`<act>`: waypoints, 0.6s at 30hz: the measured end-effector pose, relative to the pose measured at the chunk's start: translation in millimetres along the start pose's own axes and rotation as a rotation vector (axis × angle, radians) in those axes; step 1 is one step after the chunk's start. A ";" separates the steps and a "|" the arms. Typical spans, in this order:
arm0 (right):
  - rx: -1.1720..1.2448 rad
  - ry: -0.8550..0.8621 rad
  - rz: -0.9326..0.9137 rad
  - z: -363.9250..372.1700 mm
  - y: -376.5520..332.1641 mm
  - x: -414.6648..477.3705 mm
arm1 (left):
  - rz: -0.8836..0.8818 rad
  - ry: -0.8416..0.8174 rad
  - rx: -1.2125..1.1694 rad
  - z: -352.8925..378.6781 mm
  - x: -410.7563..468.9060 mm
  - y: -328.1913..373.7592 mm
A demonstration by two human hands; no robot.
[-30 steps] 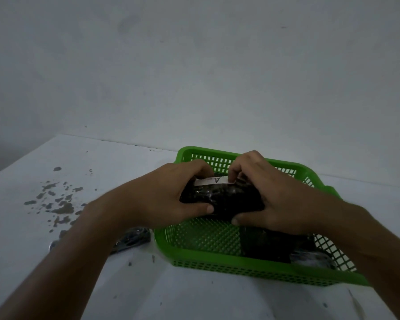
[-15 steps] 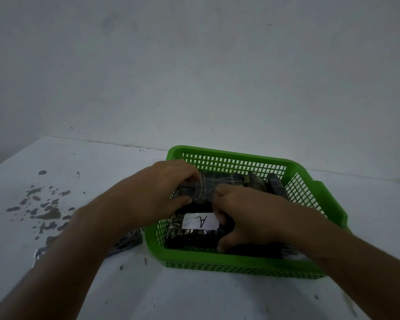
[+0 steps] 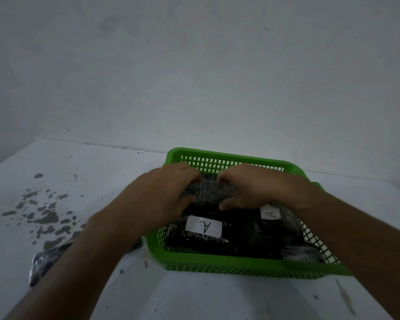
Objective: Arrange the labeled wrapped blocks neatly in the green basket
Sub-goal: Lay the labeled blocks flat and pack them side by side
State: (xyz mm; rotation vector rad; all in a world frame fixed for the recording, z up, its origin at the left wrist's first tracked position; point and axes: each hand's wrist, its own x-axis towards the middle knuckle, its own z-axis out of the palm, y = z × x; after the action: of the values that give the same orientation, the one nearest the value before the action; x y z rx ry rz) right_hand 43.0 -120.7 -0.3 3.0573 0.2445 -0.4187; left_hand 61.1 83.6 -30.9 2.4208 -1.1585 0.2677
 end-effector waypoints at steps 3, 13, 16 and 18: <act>0.056 -0.090 0.017 0.2 0.0 14.2 | -0.006 0.026 0.017 0.9 0.7 -1.9; 0.033 -0.143 -0.013 1.3 5.2 40.5 | 0.007 0.058 -0.030 -2.0 3.4 -13.0; -0.003 -0.097 -0.043 2.3 15.2 41.7 | -0.021 0.057 -0.023 -0.9 4.6 -17.3; 0.009 -0.095 -0.061 -0.6 23.3 41.1 | -0.041 0.055 -0.016 -0.3 7.4 -19.3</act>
State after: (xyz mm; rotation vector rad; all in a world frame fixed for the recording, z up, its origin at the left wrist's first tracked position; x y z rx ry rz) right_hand 86.0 -137.5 -10.3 3.0343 0.3325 -0.5682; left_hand 80.7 89.3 -34.0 2.4048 -1.0813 0.3089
